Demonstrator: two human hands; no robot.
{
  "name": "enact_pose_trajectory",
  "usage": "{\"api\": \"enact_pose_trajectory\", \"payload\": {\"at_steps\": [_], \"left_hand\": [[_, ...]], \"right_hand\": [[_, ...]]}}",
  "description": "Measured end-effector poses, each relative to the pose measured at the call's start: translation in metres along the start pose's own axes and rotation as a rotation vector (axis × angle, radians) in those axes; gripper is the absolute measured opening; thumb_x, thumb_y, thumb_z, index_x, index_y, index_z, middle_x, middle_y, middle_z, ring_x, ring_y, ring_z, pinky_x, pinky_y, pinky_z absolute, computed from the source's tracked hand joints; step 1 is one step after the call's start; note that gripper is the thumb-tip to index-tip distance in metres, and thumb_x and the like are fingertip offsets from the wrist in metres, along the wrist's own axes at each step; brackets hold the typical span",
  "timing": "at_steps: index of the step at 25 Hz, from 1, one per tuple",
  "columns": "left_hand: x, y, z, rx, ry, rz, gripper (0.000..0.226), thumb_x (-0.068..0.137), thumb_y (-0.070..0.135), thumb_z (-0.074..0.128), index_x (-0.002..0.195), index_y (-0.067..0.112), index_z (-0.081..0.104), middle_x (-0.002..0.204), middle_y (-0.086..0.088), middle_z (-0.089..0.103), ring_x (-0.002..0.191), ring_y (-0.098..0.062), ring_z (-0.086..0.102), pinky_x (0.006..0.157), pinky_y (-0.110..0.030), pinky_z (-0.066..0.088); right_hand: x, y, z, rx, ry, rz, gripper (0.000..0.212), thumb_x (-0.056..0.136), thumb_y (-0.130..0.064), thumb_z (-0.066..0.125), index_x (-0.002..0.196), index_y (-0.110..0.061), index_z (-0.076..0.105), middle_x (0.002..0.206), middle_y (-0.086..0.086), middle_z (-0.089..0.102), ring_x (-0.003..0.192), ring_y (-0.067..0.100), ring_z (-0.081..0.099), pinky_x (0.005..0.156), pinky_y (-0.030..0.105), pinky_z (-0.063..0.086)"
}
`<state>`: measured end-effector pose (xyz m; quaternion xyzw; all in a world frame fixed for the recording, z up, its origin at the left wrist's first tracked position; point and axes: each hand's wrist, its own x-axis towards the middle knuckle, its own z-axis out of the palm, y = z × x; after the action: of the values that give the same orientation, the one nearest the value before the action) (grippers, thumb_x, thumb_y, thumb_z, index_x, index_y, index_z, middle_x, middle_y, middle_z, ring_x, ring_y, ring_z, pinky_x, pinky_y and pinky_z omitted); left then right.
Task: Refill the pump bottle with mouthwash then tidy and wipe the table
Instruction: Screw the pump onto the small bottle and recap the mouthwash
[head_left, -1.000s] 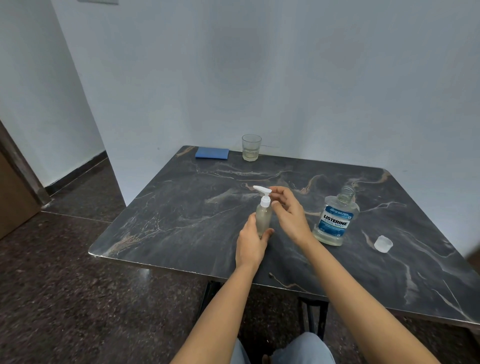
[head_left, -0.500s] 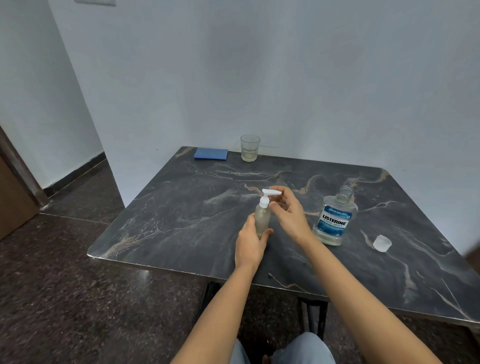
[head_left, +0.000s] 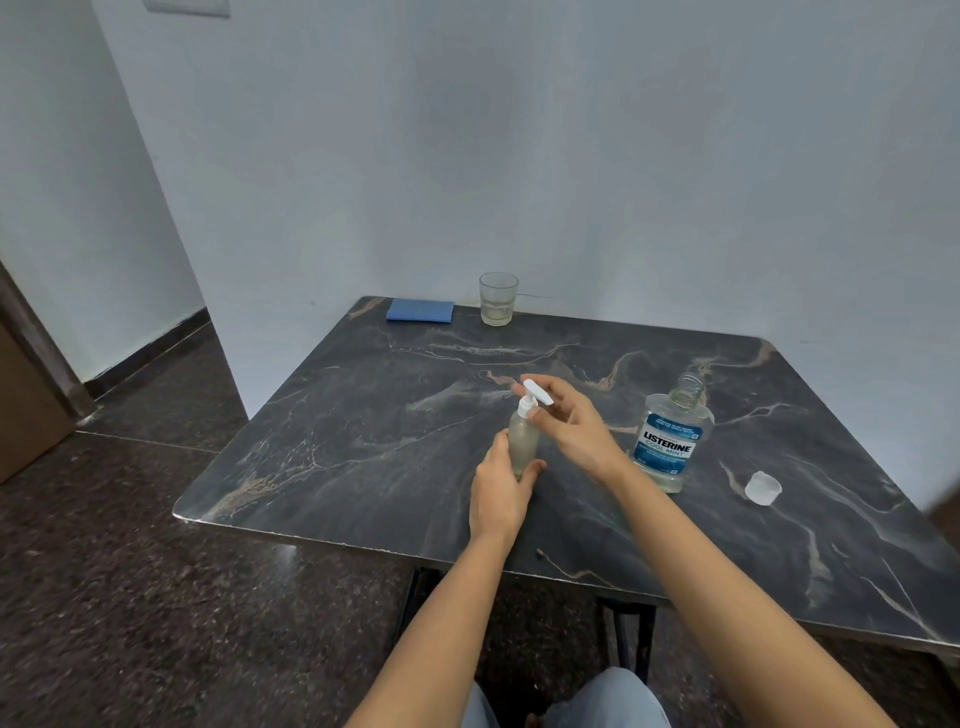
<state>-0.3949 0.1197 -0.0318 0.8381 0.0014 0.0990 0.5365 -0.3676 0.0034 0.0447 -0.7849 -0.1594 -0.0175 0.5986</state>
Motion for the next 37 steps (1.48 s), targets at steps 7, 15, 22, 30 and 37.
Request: {"api": "enact_pose_trajectory", "payload": {"at_steps": [7,15,22,30,37], "left_hand": [[0.000,0.001,0.000,0.009,0.003,0.003,0.041,0.086,0.031,0.070,0.121,0.023,0.050,0.108,0.004,0.063,0.098,-0.015,0.061,0.087,-0.039,0.054],[-0.002,0.003,-0.001,0.028,-0.002,0.002,0.040,0.088,0.032,0.067,0.122,0.022,0.048,0.107,0.003,0.062,0.097,-0.016,0.061,0.085,-0.037,0.053],[-0.001,0.006,-0.001,0.041,-0.005,-0.013,0.039,0.088,0.032,0.067,0.120,0.020,0.049,0.108,0.001,0.062,0.097,-0.018,0.061,0.084,-0.037,0.053],[0.001,0.005,0.001,0.053,-0.008,-0.020,0.040,0.089,0.029,0.066,0.122,0.016,0.048,0.112,-0.004,0.063,0.102,-0.021,0.061,0.087,-0.041,0.053],[-0.001,0.005,0.000,0.030,-0.003,0.001,0.039,0.090,0.020,0.063,0.125,0.014,0.047,0.113,-0.007,0.065,0.103,-0.023,0.062,0.085,-0.037,0.051]], "right_hand": [[0.005,0.000,-0.003,0.009,0.016,-0.023,0.026,0.088,-0.003,0.064,0.113,-0.009,0.067,0.110,0.000,0.072,0.109,0.011,0.065,0.101,0.039,0.049],[0.013,-0.008,-0.017,-0.090,-0.228,-0.006,0.029,0.092,-0.010,0.059,0.121,-0.012,0.061,0.125,-0.004,0.064,0.121,0.006,0.055,0.101,0.027,0.047],[0.017,-0.011,-0.019,-0.041,-0.202,0.012,0.022,0.088,-0.006,0.065,0.109,-0.009,0.069,0.110,0.003,0.072,0.106,0.012,0.067,0.089,0.023,0.052],[0.002,0.001,0.007,-0.014,0.141,0.026,0.027,0.083,-0.006,0.070,0.106,-0.021,0.072,0.106,-0.004,0.073,0.108,0.009,0.065,0.103,0.035,0.047],[-0.006,-0.002,0.032,-0.223,0.455,0.011,0.028,0.085,-0.014,0.068,0.112,-0.016,0.071,0.105,-0.001,0.074,0.102,0.003,0.066,0.122,0.027,0.007]]}}
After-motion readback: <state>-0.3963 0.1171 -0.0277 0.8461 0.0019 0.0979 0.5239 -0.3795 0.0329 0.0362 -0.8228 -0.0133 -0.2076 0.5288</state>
